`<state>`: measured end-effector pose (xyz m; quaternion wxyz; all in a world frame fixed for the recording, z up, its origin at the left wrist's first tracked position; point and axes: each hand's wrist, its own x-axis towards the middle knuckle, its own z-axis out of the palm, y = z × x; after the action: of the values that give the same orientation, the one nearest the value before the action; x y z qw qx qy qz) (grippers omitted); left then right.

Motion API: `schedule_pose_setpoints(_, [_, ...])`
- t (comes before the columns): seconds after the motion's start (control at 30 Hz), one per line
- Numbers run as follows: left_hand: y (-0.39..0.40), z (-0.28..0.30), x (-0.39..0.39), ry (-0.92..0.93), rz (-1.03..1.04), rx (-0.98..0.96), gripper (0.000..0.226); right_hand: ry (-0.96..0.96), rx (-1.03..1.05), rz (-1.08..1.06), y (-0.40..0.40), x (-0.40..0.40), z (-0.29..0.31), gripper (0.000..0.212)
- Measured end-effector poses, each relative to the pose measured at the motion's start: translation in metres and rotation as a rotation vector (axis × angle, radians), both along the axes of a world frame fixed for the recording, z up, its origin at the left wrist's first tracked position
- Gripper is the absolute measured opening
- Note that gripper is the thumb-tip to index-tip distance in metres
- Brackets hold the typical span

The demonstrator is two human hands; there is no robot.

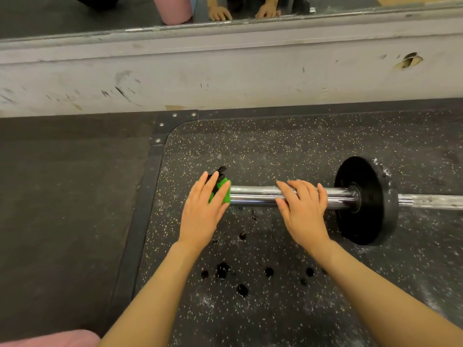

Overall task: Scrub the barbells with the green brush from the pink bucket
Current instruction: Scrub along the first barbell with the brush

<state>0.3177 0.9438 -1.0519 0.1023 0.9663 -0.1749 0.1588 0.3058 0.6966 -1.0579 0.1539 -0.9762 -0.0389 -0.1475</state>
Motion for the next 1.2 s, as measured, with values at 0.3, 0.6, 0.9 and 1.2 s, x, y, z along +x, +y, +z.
schedule_pose_setpoints(0.3, [-0.063,0.002,0.018,-0.006,-0.122,0.018,0.044,0.040,-0.034,-0.015,-0.003,0.027,0.004,0.045])
schedule_pose_setpoints(0.6, [-0.008,0.000,0.026,0.031,0.044,-0.087,0.046,0.075,-0.064,-0.006,-0.002,0.034,0.006,0.052])
schedule_pose_setpoints(0.9, [-0.052,-0.003,0.027,-0.020,-0.095,-0.040,0.041,0.024,-0.214,-0.039,0.005,0.016,-0.004,0.052])
schedule_pose_setpoints(1.2, [-0.007,-0.003,0.027,-0.051,-0.035,-0.043,0.046,-0.004,-0.205,-0.041,0.005,0.019,-0.008,0.049])
